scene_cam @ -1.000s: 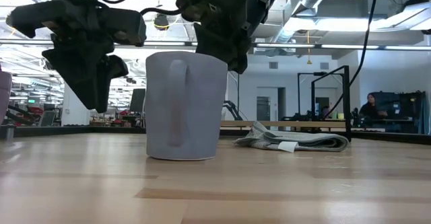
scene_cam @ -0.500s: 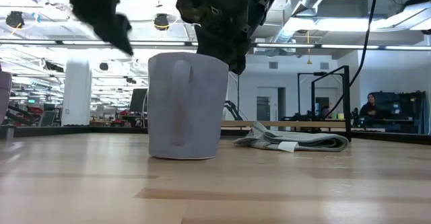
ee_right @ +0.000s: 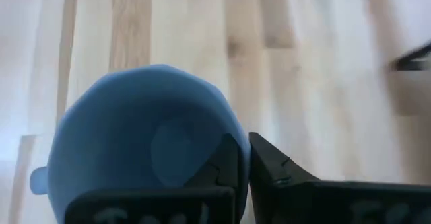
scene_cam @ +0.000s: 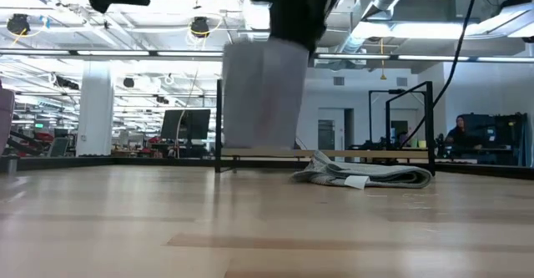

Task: Stack small to large cups/mugs on shelf
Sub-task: Put the blue mug on the shelf

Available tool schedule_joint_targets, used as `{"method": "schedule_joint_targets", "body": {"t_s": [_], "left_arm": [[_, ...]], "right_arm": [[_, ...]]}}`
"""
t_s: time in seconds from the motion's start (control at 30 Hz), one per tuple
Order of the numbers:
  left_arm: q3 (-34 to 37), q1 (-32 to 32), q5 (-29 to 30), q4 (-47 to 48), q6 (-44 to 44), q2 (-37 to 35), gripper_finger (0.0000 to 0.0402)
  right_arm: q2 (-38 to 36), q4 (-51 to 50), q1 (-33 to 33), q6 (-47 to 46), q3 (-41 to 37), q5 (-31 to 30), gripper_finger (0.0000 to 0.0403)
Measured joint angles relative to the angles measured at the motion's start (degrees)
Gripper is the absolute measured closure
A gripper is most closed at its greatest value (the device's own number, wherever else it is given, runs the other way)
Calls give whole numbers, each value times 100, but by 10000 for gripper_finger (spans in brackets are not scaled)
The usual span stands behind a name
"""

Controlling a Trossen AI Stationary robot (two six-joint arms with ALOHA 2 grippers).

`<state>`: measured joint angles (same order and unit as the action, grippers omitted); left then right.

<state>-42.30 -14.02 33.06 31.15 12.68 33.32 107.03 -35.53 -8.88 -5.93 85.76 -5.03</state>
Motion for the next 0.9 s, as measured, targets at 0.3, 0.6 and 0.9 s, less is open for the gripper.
{"method": "schedule_joint_targets", "body": {"t_s": [0.3,0.6,0.9], "left_arm": [[799,4,18,-1254,-998,-845,262],[1592,13,-44,-2036,-1405,-972,262],[1748,31,204,-2189,-1531,-1012,262]], "right_arm": [[-1161,-629,394,43,2,-273,379],[-2111,-1492,925,-19,2,-572,379],[-2591,-2294,2006,968,4,-216,379]]}}
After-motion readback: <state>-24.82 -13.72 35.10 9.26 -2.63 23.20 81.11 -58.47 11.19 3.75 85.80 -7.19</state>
